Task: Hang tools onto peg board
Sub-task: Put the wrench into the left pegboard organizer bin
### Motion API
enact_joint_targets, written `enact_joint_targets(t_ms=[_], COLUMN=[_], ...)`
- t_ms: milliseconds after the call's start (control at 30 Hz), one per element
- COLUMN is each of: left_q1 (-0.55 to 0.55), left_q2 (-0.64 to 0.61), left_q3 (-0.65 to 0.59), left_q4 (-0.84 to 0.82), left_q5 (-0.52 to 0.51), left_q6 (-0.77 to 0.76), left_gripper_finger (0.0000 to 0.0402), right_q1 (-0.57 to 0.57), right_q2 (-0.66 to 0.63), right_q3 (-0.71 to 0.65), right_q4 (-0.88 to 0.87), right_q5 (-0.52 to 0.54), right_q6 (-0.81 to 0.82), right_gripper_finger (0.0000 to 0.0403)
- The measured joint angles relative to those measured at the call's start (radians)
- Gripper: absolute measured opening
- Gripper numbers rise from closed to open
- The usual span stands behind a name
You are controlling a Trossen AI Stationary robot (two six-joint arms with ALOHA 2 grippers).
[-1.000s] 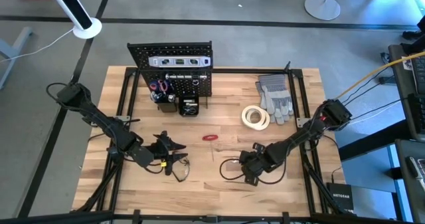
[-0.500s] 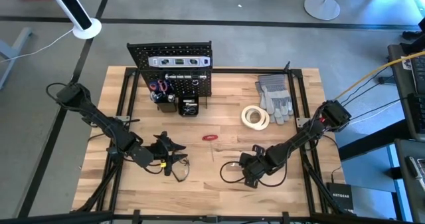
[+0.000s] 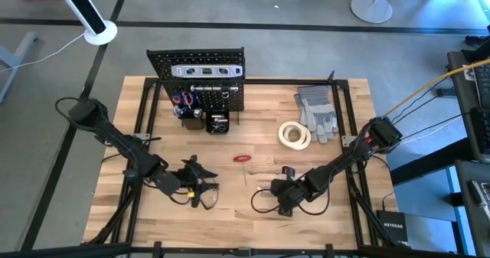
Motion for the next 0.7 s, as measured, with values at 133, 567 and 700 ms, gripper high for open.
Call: enact_joint_targets(t_ms=[133, 567, 700], left_q1=[0.0, 0.086, 0.137], left_q2=[0.104, 0.41, 0.454], left_q3=[0.069, 0.304, 0.399], left_q4=[-0.001, -0.015, -0.078], left_q5=[0.017, 0.194, 0.284], left_q6=[0.051, 0.152, 0.227], left_gripper_finger=[0.0154, 0.0154, 0.0154], right_q1=[-0.003, -0.002, 0.022], right_q2=[0.006, -0.019, -0.111], right_q3=[0.001, 0.011, 0.022], right_q4=[0.102, 0.158, 0.133], right_q5=[0.049, 0.115, 0.132], right_q6=[-0.05, -0.073, -0.076], right_gripper_finger=[0.0012, 0.0011, 0.0012])
